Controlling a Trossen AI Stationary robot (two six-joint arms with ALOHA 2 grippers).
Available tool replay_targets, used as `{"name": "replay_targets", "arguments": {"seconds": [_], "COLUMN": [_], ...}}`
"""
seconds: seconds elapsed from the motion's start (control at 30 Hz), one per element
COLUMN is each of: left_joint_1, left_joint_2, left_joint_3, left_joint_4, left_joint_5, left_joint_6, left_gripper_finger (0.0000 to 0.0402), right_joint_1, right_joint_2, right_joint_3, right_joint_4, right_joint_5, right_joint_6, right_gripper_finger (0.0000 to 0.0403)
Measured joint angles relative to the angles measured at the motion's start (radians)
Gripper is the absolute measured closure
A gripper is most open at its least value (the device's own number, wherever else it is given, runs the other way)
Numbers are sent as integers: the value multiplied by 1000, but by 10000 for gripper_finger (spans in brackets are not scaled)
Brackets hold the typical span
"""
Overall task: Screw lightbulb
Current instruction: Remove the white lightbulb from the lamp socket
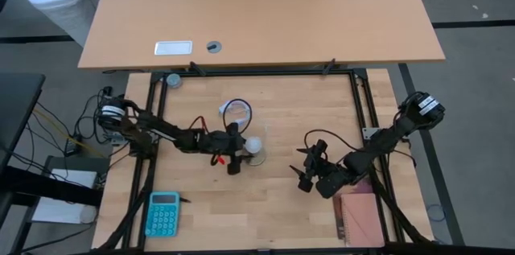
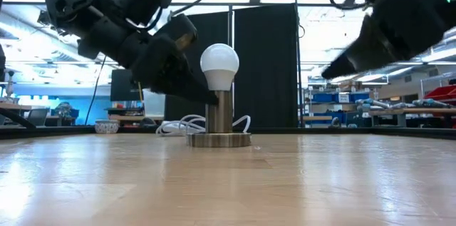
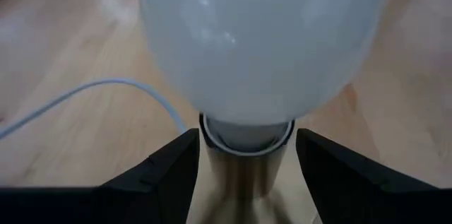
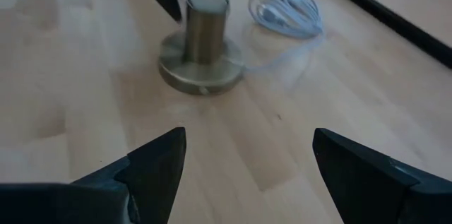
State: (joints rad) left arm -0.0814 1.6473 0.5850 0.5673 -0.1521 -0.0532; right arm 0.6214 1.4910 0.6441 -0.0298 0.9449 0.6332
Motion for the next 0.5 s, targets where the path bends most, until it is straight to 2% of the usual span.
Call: {"name": "replay_targets", "arguments": {"seconds": [0.13,0.33,0.5], "left_joint_1": [-1,-8,-12], "left_joint_2": [-6,-6,-6], "left_joint_3": [0,0,0], "left_joint_4": [-50,-69,-70], "left_joint_5": [0,-10,-28], "left_joint_6": [-3,-10,-25], "left_gripper_finger": [161,161,161], "right_joint_1": [-9,-18,-57], "right_joint_2": [0,1,1], "right_joint_3": [-85,-214,-231], "right_joint_4": [99,434,492], "right_joint_5": [-5,-7,-58], "right_joint_6": [41,-36,-111], "right_gripper_finger": [93,93,93]}}
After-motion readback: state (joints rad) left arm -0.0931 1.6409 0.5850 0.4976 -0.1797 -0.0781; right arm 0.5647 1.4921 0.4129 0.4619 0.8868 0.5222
